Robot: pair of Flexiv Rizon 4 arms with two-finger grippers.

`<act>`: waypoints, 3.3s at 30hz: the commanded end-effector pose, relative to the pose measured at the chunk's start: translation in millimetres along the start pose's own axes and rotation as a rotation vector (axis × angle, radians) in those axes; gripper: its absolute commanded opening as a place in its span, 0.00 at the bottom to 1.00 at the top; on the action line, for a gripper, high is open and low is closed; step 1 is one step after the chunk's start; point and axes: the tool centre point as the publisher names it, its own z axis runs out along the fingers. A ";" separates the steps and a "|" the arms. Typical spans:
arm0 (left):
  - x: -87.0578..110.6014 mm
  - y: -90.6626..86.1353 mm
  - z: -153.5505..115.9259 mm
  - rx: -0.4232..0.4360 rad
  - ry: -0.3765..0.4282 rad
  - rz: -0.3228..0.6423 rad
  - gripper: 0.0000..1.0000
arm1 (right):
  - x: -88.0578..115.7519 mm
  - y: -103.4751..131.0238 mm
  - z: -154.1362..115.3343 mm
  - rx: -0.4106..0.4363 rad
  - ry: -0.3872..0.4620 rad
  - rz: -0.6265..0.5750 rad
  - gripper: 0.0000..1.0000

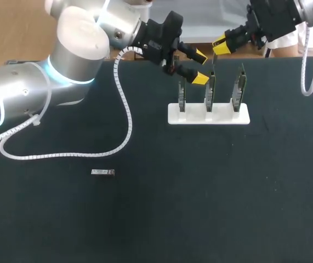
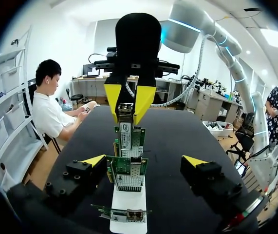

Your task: Pick up the optical module with the left hand, and insert it into the network port with the right hand.

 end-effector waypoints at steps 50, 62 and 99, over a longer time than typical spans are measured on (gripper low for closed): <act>0.3 -0.6 -0.4 -0.001 0.001 0.001 1.00 | 13.4 9.6 9.0 -0.057 0.059 -0.039 0.00; 0.3 -0.6 -0.4 -0.001 0.001 0.001 1.00 | 13.5 9.9 10.5 -0.043 0.047 -0.025 0.00; 0.3 -0.6 -0.4 -0.001 0.001 0.001 1.00 | 16.9 14.3 14.0 -0.031 0.062 -0.012 0.00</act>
